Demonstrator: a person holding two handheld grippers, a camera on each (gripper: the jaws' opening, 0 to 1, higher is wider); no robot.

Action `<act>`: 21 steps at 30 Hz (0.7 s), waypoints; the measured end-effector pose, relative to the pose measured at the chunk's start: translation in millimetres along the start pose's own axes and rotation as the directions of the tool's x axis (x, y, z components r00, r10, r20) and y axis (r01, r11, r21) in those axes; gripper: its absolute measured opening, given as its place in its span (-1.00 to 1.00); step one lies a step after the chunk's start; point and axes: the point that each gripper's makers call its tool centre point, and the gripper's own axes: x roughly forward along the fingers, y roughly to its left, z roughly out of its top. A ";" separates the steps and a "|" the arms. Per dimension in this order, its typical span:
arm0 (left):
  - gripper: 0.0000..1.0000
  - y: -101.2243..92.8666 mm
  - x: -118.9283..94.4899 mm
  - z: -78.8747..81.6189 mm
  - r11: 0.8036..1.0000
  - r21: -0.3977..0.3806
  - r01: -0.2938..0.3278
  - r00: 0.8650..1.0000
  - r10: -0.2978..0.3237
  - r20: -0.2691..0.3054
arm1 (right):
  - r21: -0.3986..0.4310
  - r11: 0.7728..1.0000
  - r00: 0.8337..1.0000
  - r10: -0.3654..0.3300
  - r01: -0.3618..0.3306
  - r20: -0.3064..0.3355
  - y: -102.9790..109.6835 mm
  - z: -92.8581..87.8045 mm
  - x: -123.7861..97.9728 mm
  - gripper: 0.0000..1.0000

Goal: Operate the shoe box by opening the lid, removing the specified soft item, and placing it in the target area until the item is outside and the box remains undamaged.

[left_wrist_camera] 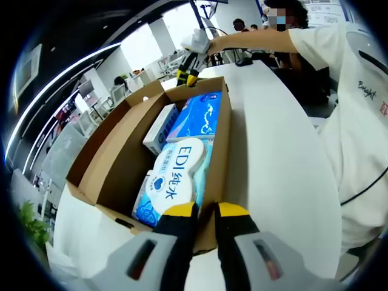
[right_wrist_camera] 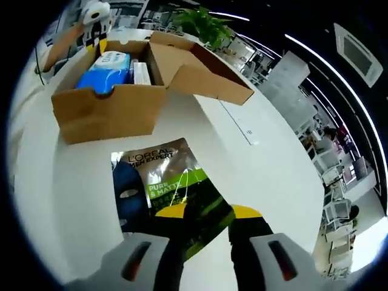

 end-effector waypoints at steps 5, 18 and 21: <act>-0.76 0.1 0.0 0.0 1.000 0.001 -0.002 1.000 0.002 0.001 | -0.026 0.999 0.999 -0.041 0.041 0.004 -6.2 0.1 0.7 -0.43; -0.76 -0.1 -0.1 0.4 1.000 0.002 -0.001 1.000 0.001 0.003 | 0.115 0.986 0.987 -0.130 0.119 0.091 -18.6 6.7 -6.1 -0.47; -0.76 -0.1 -0.2 0.4 1.000 0.004 -0.002 1.000 0.002 0.004 | 0.203 0.971 0.979 -0.156 0.128 0.128 -23.0 10.6 -10.5 -0.48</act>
